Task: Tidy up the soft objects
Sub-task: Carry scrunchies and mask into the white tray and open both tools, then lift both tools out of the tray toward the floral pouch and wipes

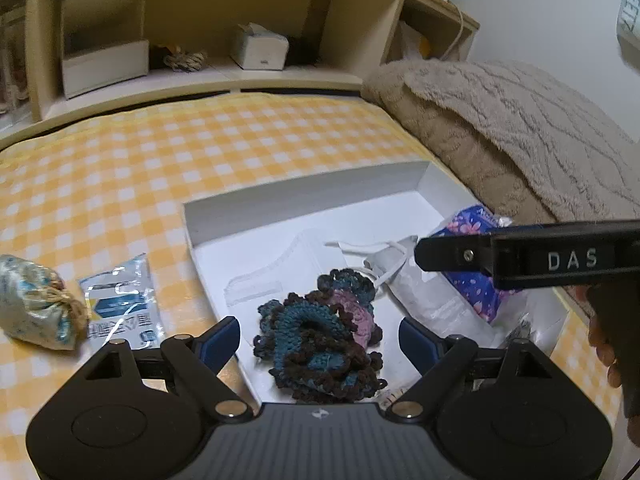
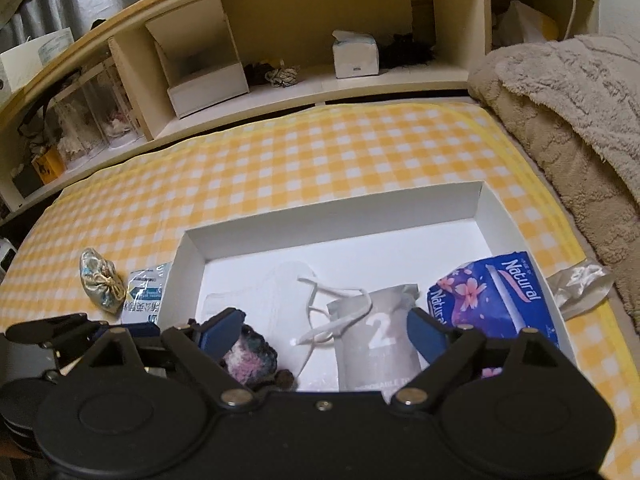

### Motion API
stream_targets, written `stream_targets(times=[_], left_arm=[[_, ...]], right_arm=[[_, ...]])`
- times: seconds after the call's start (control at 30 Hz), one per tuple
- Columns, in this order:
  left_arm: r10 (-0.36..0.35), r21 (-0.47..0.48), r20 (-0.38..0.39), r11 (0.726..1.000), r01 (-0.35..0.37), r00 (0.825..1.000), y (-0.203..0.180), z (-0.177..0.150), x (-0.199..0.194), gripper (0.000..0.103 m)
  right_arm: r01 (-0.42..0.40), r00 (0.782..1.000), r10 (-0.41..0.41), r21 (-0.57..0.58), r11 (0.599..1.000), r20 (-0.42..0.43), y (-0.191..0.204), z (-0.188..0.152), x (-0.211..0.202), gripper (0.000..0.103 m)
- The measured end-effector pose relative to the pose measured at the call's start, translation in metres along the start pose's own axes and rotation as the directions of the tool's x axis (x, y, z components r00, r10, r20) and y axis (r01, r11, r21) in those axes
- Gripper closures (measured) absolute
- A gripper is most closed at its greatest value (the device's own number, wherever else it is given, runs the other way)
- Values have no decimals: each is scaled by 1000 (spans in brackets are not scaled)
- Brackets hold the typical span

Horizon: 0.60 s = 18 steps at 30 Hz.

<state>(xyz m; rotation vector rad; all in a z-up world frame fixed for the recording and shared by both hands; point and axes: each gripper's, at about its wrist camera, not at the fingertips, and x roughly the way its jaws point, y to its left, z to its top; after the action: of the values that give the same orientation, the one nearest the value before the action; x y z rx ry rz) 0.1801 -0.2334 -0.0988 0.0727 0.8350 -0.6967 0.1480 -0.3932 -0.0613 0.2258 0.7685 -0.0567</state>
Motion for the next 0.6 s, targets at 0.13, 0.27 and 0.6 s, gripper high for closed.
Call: stream_targets(times=[0.13,0.27,0.6], left_arm=[[10,-18,24,1000,-9,1000,2,1,-18,16],[24,-24,48,999,-23,999,2,1,-40,16],[65,-30,97,998,-63,993,4,-4,-88,15]], right_arm=[[12,1000,-12,0,1000,20,3,-3,-11,11],[17,999,-16,-17,1000,48,10,-5,-27,10],[26,992,-24,-20,999,121,18,-13,-69,8]])
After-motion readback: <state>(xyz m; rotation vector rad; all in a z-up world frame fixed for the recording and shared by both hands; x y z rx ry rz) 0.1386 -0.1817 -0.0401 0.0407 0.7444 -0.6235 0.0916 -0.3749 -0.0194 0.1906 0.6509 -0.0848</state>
